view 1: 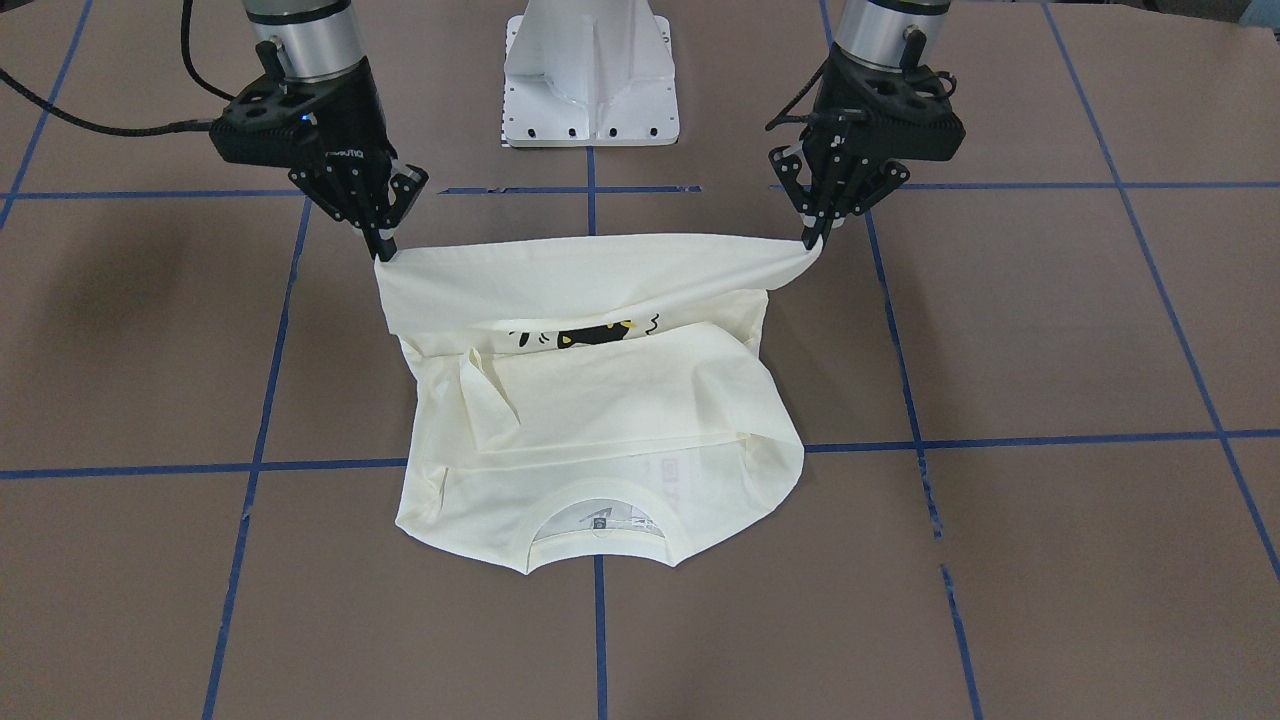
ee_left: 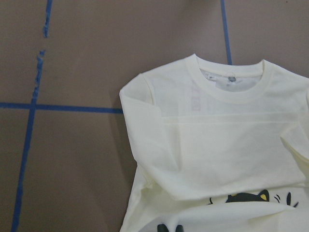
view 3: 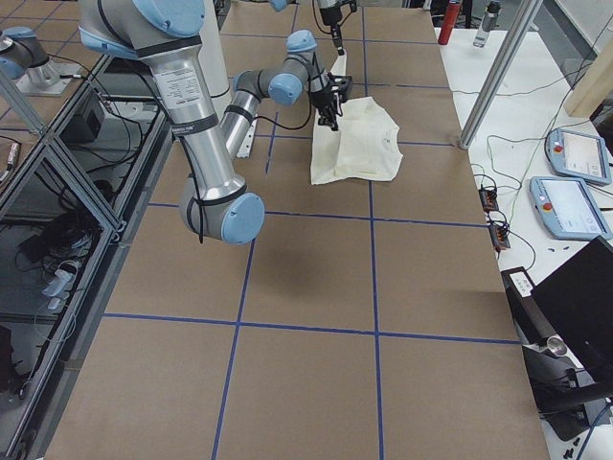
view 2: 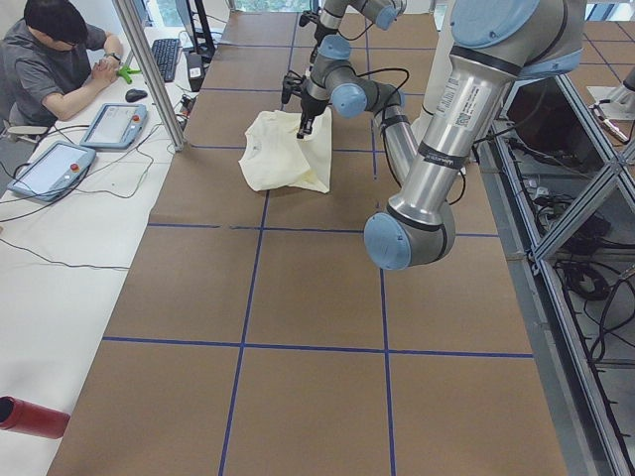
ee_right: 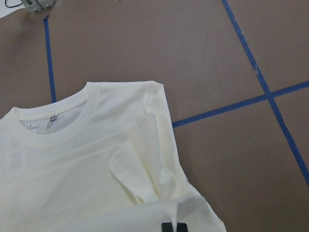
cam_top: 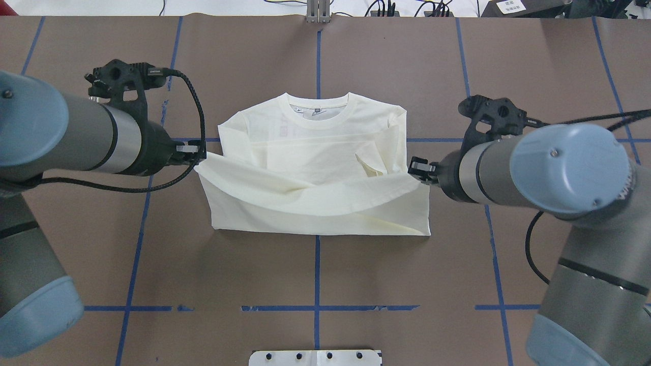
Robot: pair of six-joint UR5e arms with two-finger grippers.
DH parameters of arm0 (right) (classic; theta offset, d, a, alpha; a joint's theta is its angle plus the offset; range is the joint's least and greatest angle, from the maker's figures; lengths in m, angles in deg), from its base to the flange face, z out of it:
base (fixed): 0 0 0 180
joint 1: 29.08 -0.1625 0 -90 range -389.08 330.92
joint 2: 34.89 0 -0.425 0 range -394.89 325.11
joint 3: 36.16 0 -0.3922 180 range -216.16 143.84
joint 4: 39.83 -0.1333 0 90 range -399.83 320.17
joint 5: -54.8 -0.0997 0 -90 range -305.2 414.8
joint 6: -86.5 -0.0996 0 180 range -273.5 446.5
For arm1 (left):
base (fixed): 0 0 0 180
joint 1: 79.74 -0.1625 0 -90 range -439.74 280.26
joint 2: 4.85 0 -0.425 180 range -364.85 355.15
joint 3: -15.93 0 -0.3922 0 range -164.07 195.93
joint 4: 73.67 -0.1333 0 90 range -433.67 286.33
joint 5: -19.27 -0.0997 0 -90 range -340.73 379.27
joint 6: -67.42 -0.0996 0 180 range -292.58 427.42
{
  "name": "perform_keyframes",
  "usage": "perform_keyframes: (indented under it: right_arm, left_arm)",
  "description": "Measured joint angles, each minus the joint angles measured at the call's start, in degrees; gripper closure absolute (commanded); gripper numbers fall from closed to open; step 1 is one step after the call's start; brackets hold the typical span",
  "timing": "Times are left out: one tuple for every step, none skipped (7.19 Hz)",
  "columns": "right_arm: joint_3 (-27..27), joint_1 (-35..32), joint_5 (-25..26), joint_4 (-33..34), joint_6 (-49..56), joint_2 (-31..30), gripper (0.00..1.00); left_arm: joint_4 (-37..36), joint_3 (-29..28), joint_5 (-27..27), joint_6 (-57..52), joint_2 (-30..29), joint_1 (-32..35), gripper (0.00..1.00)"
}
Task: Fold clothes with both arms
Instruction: 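Release the hem and raise both grippers away from the folded shirt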
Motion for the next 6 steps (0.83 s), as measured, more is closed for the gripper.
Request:
perform_keyframes:
  right_arm:
    - [-6.30,-2.64,-0.30,-0.79,1.42,3.74,1.00]
    - [-12.48,-4.47,-0.38,-3.27,2.35,6.31,1.00]
    - [-18.26,-5.55,-0.36,-7.36,3.22,7.43,1.00]
    - [-23.71,-6.02,-0.22,-11.33,3.75,8.30,1.00]
    - [-29.23,-6.13,0.03,-14.10,3.97,9.90,1.00]
    - [-34.53,-6.10,0.22,-16.43,4.02,11.75,1.00]
  left_arm:
    - [1.82,-4.25,-0.20,-0.70,-1.57,0.90,1.00]
    - [4.72,-9.66,-1.17,-0.91,-3.48,1.27,1.00]
    - [8.65,-15.75,-2.82,-0.99,-5.23,1.40,1.00]
    - [13.43,-21.70,-4.14,-1.04,-6.24,1.43,1.00]
    - [17.83,-26.70,-5.24,-1.08,-6.72,1.45,1.00]
    - [20.71,-30.64,-6.20,-1.13,-7.35,1.46,1.00]
